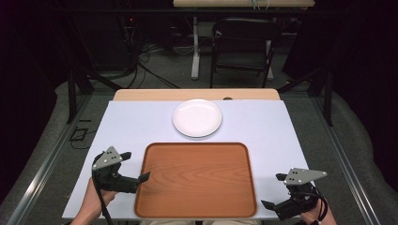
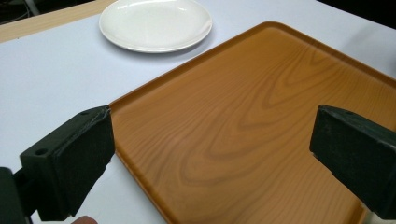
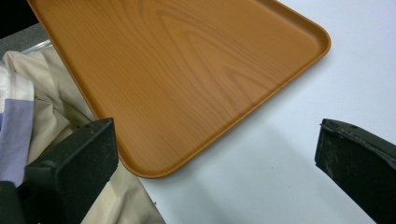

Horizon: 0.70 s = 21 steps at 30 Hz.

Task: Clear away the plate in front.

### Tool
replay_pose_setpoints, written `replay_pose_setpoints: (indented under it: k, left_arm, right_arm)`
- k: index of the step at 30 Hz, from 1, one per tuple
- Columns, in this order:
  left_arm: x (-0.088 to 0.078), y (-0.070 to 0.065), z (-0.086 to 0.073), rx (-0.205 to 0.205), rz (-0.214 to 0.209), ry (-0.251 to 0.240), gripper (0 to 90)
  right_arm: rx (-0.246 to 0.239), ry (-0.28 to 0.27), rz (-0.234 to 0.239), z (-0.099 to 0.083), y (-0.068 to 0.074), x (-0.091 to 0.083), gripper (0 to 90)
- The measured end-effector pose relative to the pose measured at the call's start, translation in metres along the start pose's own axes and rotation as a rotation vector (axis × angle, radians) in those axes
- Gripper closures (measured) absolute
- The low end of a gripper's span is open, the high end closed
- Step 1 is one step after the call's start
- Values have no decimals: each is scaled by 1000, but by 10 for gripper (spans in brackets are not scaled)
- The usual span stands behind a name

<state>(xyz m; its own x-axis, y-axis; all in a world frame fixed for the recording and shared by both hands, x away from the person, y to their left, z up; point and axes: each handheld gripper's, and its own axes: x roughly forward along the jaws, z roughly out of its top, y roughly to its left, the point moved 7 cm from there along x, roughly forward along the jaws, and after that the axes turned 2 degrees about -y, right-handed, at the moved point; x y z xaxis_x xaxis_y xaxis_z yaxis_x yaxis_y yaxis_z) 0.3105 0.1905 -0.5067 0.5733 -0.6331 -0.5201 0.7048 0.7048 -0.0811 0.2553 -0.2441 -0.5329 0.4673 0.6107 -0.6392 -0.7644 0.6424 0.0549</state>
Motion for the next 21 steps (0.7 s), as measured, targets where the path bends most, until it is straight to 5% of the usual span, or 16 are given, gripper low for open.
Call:
replay_pose_setpoints:
  k: [11,21]
  left_arm:
    - [19,-4,18,7,-2,6,2]
    - [38,-4,33,-28,1,3,2]
  right_arm:
    - [-6,7,2,0,0,0,0]
    - [-9,9,1,-1,1,1,0]
